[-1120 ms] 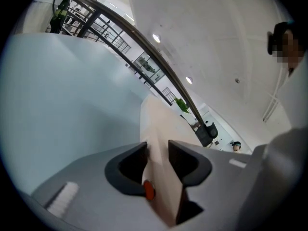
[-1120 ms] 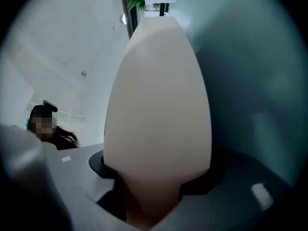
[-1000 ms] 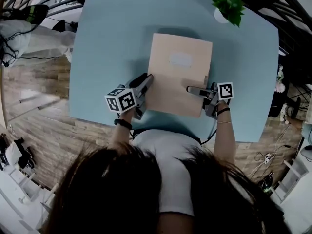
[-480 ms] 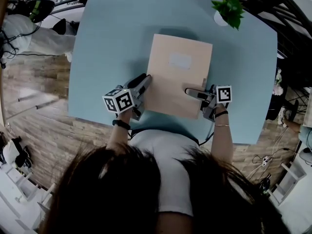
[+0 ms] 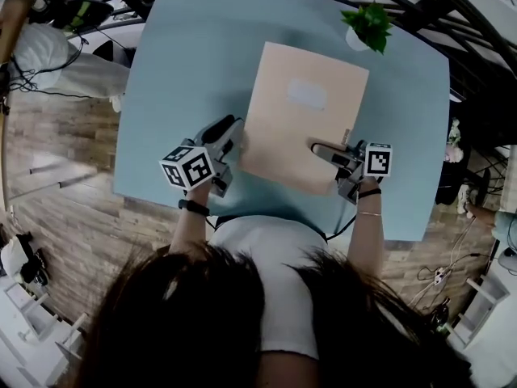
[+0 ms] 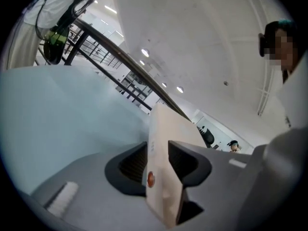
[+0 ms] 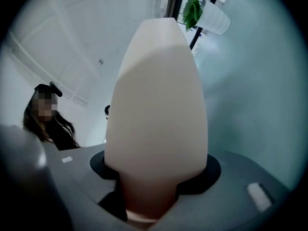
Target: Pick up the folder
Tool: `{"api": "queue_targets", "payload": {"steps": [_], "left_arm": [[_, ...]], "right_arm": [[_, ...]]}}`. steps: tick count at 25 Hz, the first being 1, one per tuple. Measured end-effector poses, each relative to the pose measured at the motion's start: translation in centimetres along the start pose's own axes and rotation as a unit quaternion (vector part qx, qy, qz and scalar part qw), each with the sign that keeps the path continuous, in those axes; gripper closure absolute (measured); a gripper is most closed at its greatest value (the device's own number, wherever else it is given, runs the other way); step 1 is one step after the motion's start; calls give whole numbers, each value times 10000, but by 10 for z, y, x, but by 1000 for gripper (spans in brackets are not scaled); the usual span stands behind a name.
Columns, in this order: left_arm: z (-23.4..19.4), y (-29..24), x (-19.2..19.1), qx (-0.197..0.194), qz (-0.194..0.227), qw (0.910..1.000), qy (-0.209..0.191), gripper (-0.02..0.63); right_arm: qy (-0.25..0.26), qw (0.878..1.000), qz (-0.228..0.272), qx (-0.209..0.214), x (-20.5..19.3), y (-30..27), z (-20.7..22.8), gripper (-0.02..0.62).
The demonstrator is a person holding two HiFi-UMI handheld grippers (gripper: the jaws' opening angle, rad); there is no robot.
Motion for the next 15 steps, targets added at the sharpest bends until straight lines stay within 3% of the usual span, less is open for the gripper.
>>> {"api": "queue_targets", "payload": {"steps": [7,15], "left_arm": [[28,25,32,-197,478,9972,-548,416],[57,46,52,-292,864,9886,-1196,420]], "right_arm": [[982,9944,98,-388,6,-1,-46,295],[2005,9711,453,-1210,4,2,-94,296]]}}
Point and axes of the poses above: the fingertips, and each gripper's own axes: y backward along the fingers, z to its right, x out of its top, the point moved 10 cm from there along y, backward along the fingers, and after that the axes turned 15 degrees about x, right-handed, at the moved point
